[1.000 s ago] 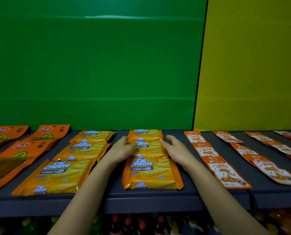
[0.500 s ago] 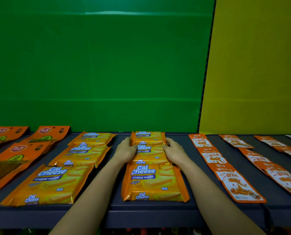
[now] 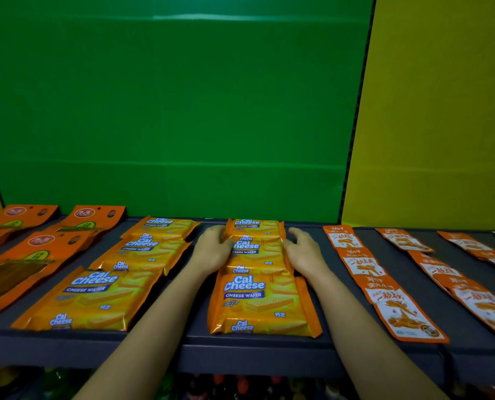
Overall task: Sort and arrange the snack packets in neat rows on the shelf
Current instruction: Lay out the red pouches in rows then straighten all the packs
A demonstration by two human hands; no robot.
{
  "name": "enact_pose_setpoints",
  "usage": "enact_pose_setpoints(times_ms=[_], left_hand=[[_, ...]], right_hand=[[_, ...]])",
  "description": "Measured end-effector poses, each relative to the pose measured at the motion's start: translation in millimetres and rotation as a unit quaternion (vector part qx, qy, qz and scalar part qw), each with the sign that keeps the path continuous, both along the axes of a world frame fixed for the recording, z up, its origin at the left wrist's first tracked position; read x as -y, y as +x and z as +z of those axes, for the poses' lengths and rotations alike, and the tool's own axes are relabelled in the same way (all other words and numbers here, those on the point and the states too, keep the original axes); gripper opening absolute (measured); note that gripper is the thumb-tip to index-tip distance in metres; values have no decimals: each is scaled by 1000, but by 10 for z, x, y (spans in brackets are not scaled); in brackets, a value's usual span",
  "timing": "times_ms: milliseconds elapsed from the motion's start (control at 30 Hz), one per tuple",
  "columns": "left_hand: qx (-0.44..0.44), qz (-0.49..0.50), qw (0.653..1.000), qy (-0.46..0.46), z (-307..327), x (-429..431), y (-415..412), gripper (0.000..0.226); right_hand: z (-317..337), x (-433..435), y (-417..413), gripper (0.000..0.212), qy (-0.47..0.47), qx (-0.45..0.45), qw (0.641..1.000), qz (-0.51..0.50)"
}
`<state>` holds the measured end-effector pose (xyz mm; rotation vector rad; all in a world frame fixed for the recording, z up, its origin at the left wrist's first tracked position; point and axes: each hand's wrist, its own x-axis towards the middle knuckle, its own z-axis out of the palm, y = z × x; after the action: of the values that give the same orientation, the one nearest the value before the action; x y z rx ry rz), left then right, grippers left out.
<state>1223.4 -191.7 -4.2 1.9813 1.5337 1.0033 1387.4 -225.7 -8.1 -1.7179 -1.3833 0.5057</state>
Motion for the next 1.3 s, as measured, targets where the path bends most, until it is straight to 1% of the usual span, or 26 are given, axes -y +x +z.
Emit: enact_pose_setpoints(times_ms=[100, 167, 267, 333, 433, 533, 567, 633, 733, 833, 933, 1033, 1167, 1300], left_hand=[[21, 11, 999, 35, 65, 44, -124, 32], [25, 5, 998, 55, 142, 104, -256, 28], [-3, 27, 995, 95, 280, 213, -553, 26], [-18, 49, 993, 105, 330, 255, -821, 26], [-24, 71, 994, 83, 336, 288, -1271, 26], [-46, 74, 996, 36, 249, 275, -1723, 30], [-40, 68, 997, 17, 207, 270, -1856, 31], [0, 45, 998, -32, 137, 305, -2065, 34], [46, 2, 994, -104, 53, 342, -2260, 44], [66, -21, 988, -137, -21, 319, -2337, 50], [87, -34, 987, -128, -108, 314, -2360, 50], [84, -40, 989, -111, -147, 326, -2371, 51], [61, -58, 992, -95, -119, 346, -2329, 47], [57, -80, 992, -85, -81, 367, -2264, 44]], right_hand=[[43, 90, -3, 39, 37, 0, 999, -4], [96, 150, -45, 37, 48, 25, 998, 13], [235, 241, -177, 37, 52, 76, 995, 46], [341, 301, -319, 38, 52, 93, 992, 68], [455, 393, -622, 39, 44, 110, 988, 101], [485, 440, -998, 38, 25, 128, 984, 123], [487, 443, -1130, 39, 16, 134, 983, 126], [457, 433, -1379, 39, -8, 141, 981, 130], [359, 446, -1700, 40, -64, 134, 980, 129], [252, 485, -1922, 43, -97, 118, 981, 121], [142, 519, -2067, 45, -85, 56, 989, 105], [47, 548, -2164, 44, -64, -12, 994, 87], [41, 520, -2202, 44, -50, -46, 996, 59], [46, 491, -2211, 42, -46, -37, 997, 52]])
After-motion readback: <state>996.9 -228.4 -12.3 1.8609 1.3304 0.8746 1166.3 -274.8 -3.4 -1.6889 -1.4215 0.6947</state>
